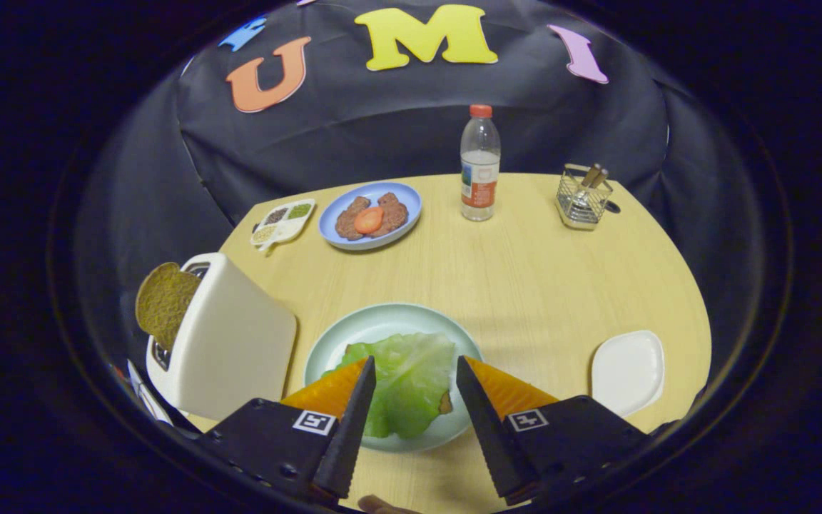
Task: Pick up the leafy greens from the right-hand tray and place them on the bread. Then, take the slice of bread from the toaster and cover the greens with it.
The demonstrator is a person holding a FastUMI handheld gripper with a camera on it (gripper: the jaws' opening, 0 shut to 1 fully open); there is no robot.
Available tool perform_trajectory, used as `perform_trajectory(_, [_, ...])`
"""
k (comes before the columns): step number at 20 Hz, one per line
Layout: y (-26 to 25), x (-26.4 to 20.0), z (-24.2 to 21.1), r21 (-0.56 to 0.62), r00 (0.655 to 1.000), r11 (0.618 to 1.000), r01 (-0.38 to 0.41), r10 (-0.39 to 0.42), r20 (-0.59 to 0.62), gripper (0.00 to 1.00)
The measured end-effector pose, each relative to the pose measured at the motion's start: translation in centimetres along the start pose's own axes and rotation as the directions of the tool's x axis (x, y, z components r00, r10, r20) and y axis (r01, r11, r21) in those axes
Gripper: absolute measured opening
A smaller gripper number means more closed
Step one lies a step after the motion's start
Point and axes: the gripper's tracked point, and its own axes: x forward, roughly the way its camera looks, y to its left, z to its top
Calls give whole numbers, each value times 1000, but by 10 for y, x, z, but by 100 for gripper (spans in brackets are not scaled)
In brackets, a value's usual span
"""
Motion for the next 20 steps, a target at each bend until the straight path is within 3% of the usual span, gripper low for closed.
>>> perform_trajectory(2, [11,-28,15,-13,998,1000,6,-5,62,81])
perform_trajectory(3, [18,-43,25,-30,994,999,15,-12,104,93])
perform_trajectory(4, [28,-60,36,-57,988,998,26,-16,156,97])
perform_trajectory(6, [45,-91,60,-109,964,992,63,-33,263,97])
perform_trajectory(10, [103,-130,86,-197,917,980,34,48,397,97])
perform_trajectory(16, [172,-137,87,-219,919,974,-47,129,374,97])
perform_trajectory(20, [204,-122,82,-209,936,976,-56,124,328,97])
